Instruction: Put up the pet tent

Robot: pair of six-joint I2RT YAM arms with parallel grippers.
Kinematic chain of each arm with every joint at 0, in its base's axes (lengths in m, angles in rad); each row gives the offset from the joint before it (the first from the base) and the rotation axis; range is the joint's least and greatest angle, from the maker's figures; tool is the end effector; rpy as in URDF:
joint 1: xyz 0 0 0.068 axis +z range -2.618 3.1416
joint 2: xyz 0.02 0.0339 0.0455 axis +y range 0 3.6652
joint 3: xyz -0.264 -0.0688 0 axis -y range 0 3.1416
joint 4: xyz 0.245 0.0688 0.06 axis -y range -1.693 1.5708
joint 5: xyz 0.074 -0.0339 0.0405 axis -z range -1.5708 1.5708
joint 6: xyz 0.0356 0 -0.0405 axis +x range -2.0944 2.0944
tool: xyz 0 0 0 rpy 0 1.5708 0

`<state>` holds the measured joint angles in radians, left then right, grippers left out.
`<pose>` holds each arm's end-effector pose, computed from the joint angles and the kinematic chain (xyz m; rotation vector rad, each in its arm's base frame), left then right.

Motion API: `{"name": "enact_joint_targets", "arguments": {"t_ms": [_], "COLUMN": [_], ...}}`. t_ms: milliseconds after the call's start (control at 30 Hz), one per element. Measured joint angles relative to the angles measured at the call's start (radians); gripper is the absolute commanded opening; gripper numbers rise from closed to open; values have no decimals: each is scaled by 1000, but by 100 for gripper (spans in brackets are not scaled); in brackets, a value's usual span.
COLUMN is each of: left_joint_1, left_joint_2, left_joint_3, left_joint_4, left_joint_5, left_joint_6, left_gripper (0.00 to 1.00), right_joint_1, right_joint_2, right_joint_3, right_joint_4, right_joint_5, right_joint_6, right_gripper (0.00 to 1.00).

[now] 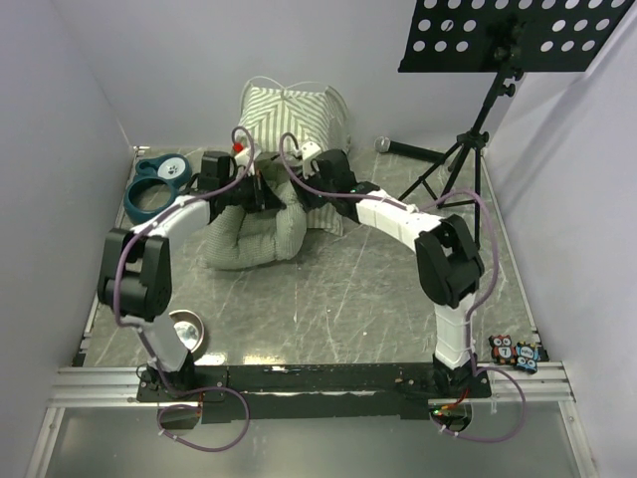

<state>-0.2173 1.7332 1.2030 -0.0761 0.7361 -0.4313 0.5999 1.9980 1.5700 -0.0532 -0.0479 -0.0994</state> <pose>0.3726 -0.1067 0.2447 0.2052 2.2195 -1.1631 0.3905 0.2692 0.2560 -0.7375 1.9349 0.3588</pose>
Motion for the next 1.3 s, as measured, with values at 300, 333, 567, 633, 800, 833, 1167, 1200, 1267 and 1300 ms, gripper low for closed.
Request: {"name": "enact_joint_targets", "arguments": {"t_ms": [300, 333, 567, 633, 800, 833, 1167, 1200, 1267, 1300], "left_joint_1": [6, 6, -13, -32, -63, -60, 238, 270, 311, 325], "left_joint_2": [182, 200, 235, 235, 183, 155, -401, -425, -451, -455], "left_joint_3": [160, 184, 228, 229, 235, 228, 11, -6, -42, -68], "left_joint_4": [82, 93, 162, 166, 89, 64, -92, -117, -180, -223], "left_joint_5": [52, 50, -19, -27, -34, -35, -35, -44, -64, -75], "left_joint_6": [-90, -95, -113, -106, -29, -12, 50, 55, 76, 89], "left_gripper": [1, 1, 30, 52, 74, 75, 75, 76, 77, 77], "right_joint_1": [-21, -28, -80, -90, -97, -98, -103, -103, -103, -103], "right_joint_2": [-199, -240, -452, -480, -502, -502, -504, -504, -504, -503], "right_joint_3": [-58, -75, -171, -201, -289, -299, -352, -352, -352, -352], "right_joint_4": [-206, -229, -315, -322, -334, -337, -338, -338, -344, -352], "right_joint_5": [-314, -344, -513, -515, -434, -414, -290, -284, -281, -283], "right_joint_6": [-21, -6, 79, 97, 135, 143, 234, 238, 248, 255], "right_gripper": [91, 94, 98, 98, 95, 95, 91, 91, 91, 91]}}
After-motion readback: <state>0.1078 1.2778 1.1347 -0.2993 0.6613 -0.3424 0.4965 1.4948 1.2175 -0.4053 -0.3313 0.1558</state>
